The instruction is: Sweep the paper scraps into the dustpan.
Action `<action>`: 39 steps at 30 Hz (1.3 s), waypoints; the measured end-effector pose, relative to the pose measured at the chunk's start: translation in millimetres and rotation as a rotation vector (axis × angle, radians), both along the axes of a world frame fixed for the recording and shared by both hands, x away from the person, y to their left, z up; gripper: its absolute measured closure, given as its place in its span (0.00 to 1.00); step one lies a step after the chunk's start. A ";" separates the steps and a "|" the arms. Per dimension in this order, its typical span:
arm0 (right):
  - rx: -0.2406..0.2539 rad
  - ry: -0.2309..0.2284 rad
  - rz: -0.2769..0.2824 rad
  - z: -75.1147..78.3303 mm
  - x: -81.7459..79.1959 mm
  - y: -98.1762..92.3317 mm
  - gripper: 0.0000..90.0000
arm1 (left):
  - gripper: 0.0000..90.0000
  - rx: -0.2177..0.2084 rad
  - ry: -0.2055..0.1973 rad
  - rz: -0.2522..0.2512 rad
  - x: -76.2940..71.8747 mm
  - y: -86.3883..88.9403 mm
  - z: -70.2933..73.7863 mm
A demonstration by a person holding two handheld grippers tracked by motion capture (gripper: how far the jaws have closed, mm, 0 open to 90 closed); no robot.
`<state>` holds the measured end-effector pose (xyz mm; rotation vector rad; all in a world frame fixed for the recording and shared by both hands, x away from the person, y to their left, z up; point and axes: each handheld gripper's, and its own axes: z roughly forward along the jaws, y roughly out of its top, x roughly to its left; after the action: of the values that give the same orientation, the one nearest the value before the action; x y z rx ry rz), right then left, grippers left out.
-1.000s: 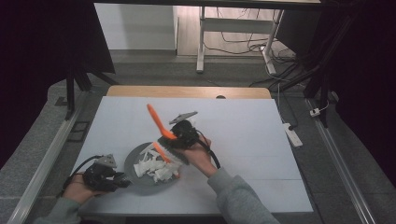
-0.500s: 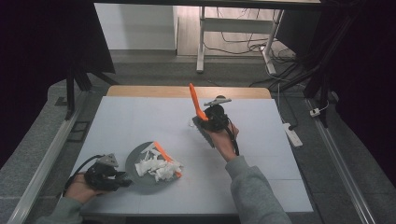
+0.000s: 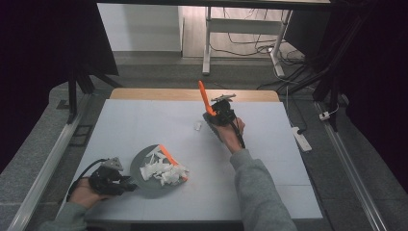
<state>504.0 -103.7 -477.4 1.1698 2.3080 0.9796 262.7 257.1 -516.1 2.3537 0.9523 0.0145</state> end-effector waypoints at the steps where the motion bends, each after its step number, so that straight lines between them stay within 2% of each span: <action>1: -0.007 0.002 -0.003 -2.8 3.0 0.7 0.78 | 0.68 -0.001 0.000 0.004 0.3 0.0 -0.1; 5: -0.023 0.012 0.013 -10.8 9.2 5.8 0.78 | 0.68 -0.005 -0.001 0.011 1.9 -0.4 -0.8; 10: -0.054 0.001 0.074 -15.0 5.9 21.6 0.78 | 0.68 -0.008 0.002 0.017 3.7 -1.8 -1.7; 14: -0.090 0.009 0.145 -15.1 -3.7 34.9 0.78 | 0.68 -0.008 0.001 0.018 3.6 -2.4 -1.4; 18: -0.076 0.053 0.237 -13.4 -15.9 45.5 0.78 | 0.68 -0.009 0.001 0.018 3.6 -3.2 -1.3; 21: -0.095 0.058 0.300 -13.8 -29.5 58.3 0.78 | 0.68 -0.010 0.003 0.019 3.7 -3.3 -1.5; 25: -0.084 0.074 0.344 -14.1 -46.9 72.1 0.78 | 0.68 -0.008 0.002 0.018 3.8 -3.6 -1.4; 28: -0.044 0.098 0.375 -13.2 -57.3 78.2 0.78 | 0.68 -0.010 0.001 0.020 3.5 -3.9 -1.2; 32: -0.044 0.101 0.413 -11.2 -71.4 86.3 0.78 | 0.68 -0.010 0.002 0.021 3.4 -4.1 -1.3; 35: -0.009 0.101 0.434 -7.4 -76.7 86.7 0.78 | 0.68 -0.011 0.001 0.022 3.2 -4.2 -1.0; 39: 0.032 0.073 0.414 6.2 -78.9 79.1 0.78 | 0.68 -0.012 0.001 0.021 3.0 -4.3 -0.8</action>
<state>425.1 -24.6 -471.2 0.7604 2.6646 1.1289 265.7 252.9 -516.9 2.3332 0.9753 0.0163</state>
